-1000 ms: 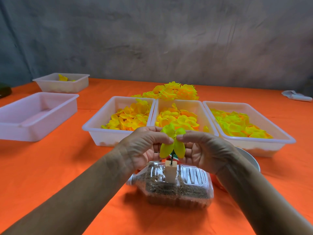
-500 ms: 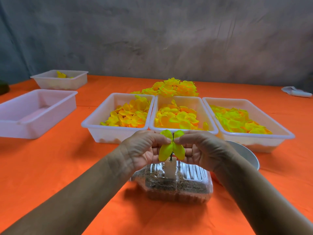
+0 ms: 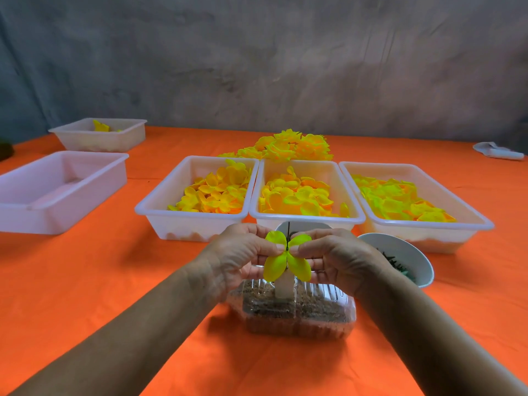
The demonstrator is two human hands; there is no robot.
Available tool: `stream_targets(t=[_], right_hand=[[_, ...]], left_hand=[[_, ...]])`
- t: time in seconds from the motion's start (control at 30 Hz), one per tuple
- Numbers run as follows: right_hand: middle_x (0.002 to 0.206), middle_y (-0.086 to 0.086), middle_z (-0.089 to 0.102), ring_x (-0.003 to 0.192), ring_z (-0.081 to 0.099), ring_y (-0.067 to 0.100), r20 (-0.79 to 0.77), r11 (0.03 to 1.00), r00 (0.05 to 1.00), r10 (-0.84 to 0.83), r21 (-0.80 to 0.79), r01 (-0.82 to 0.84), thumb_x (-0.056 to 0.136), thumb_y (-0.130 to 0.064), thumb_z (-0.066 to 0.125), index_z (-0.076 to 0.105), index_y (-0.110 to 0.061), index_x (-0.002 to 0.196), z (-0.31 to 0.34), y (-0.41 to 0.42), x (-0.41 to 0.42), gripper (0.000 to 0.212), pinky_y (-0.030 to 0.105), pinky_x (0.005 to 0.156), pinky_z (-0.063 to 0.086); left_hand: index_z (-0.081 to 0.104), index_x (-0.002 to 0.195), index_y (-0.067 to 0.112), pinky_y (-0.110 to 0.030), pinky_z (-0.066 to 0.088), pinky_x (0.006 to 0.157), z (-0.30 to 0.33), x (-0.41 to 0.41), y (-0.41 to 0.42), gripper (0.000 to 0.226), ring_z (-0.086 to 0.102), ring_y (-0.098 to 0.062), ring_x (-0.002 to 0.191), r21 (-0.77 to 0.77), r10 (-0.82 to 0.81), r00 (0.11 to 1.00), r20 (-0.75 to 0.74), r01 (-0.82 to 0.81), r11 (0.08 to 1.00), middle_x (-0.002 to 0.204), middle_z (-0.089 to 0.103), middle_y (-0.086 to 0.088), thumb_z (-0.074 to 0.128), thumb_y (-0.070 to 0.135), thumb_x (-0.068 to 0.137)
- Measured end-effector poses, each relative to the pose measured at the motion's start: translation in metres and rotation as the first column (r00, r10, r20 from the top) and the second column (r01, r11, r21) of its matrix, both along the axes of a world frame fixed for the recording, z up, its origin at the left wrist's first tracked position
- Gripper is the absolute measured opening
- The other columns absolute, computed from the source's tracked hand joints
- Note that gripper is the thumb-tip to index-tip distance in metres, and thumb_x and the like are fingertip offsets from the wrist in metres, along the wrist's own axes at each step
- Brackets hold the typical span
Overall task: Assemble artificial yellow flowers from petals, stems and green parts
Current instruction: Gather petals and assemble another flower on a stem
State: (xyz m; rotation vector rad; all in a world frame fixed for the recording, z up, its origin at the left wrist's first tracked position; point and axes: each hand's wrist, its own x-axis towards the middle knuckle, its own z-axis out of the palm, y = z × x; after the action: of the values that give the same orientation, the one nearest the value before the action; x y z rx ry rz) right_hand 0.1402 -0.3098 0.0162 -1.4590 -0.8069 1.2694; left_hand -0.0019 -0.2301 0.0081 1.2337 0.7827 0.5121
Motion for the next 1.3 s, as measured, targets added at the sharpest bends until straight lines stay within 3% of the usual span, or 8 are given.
stream_targets(t=[0.3, 0.7, 0.87, 0.97, 1.07, 1.13, 1.2, 1.3], right_hand=[[0.052, -0.002, 0.063, 0.041, 0.058, 0.007, 0.063, 0.999, 0.997, -0.039, 0.004, 0.038, 0.077, 0.005, 0.067, 0.063, -0.010, 0.082, -0.005, -0.001, -0.002, 0.016, 0.016, 0.041, 0.046], [0.058, 0.005, 0.066, 0.043, 0.061, 0.011, -0.098, 0.998, 0.993, -0.057, -0.002, 0.058, 0.079, 0.009, 0.064, 0.062, -0.003, 0.095, -0.009, -0.004, -0.004, 0.019, 0.019, 0.042, 0.048], [0.062, 0.007, 0.068, 0.047, 0.063, 0.013, -0.194, 0.998, 0.979, -0.066, -0.013, 0.065, 0.082, 0.011, 0.058, 0.062, -0.003, 0.091, -0.009, -0.005, -0.004, 0.017, 0.022, 0.046, 0.053], [0.064, 0.007, 0.069, 0.048, 0.064, 0.013, -0.207, 0.998, 0.976, -0.066, -0.005, 0.066, 0.083, 0.009, 0.058, 0.062, -0.005, 0.090, -0.010, -0.006, -0.003, 0.016, 0.022, 0.045, 0.052], [0.068, 0.009, 0.070, 0.050, 0.065, 0.014, -0.189, 0.998, 0.980, -0.057, 0.008, 0.059, 0.083, 0.007, 0.060, 0.062, -0.004, 0.094, -0.011, -0.007, -0.003, 0.016, 0.022, 0.046, 0.053], [0.068, 0.009, 0.070, 0.050, 0.065, 0.014, -0.180, 0.998, 0.982, -0.056, 0.014, 0.059, 0.083, 0.007, 0.060, 0.062, -0.005, 0.093, -0.012, -0.007, -0.003, 0.015, 0.022, 0.046, 0.053], [0.066, 0.009, 0.070, 0.049, 0.065, 0.014, -0.173, 0.998, 0.983, -0.061, 0.019, 0.065, 0.082, 0.008, 0.060, 0.063, -0.005, 0.091, -0.012, -0.008, -0.004, 0.015, 0.021, 0.045, 0.052], [0.065, 0.009, 0.069, 0.049, 0.065, 0.014, -0.151, 0.996, 0.985, -0.079, 0.024, 0.084, 0.081, 0.010, 0.060, 0.063, -0.005, 0.090, -0.011, -0.009, -0.005, 0.018, 0.022, 0.047, 0.053]], left_hand=[[0.061, 0.089, 0.009, -0.026, 0.053, 0.052, -0.004, -0.001, 0.004, 0.020, 0.063, -0.013, 0.057, 0.140, 0.025, 0.996, -0.082, -0.014, 0.990, 0.065, 0.067, -0.001, 0.071, -0.003, 0.076], [0.060, 0.088, 0.010, -0.025, 0.054, 0.053, -0.003, -0.001, 0.005, 0.021, 0.063, -0.015, 0.060, 0.075, 0.013, 0.997, -0.081, -0.006, 0.997, 0.068, 0.066, -0.001, 0.069, -0.006, 0.076], [0.061, 0.094, 0.012, -0.019, 0.049, 0.049, -0.006, -0.006, -0.001, 0.028, 0.065, -0.007, 0.061, 0.216, 0.089, 0.995, -0.035, -0.080, 0.973, 0.077, 0.066, -0.001, 0.072, -0.006, 0.074], [0.063, 0.095, 0.016, -0.016, 0.048, 0.055, -0.008, -0.010, -0.006, 0.032, 0.058, -0.004, 0.064, 0.359, 0.107, 0.994, -0.009, -0.097, 0.928, 0.083, 0.063, -0.001, 0.074, -0.005, 0.073], [0.068, 0.089, 0.021, -0.014, 0.050, 0.066, -0.007, -0.014, -0.010, 0.035, 0.055, -0.006, 0.073, 0.470, 0.098, 0.993, 0.065, -0.117, 0.875, 0.094, 0.065, -0.011, 0.079, -0.004, 0.067], [0.071, 0.084, 0.025, -0.018, 0.052, 0.071, -0.006, -0.016, -0.013, 0.031, 0.056, -0.007, 0.081, 0.539, 0.090, 0.994, 0.057, -0.107, 0.836, 0.096, 0.067, -0.013, 0.083, 0.010, 0.060], [0.074, 0.080, 0.023, -0.033, 0.053, 0.077, -0.007, -0.014, -0.015, 0.027, 0.058, -0.012, 0.079, 0.581, 0.079, 0.996, 0.029, -0.082, 0.810, 0.089, 0.065, -0.013, 0.087, 0.021, 0.057], [0.074, 0.071, 0.017, -0.051, 0.051, 0.079, -0.011, -0.007, -0.018, 0.021, 0.063, -0.032, 0.079, 0.640, 0.119, 0.992, 0.026, -0.108, 0.761, 0.085, 0.068, -0.018, 0.085, 0.030, 0.059]])
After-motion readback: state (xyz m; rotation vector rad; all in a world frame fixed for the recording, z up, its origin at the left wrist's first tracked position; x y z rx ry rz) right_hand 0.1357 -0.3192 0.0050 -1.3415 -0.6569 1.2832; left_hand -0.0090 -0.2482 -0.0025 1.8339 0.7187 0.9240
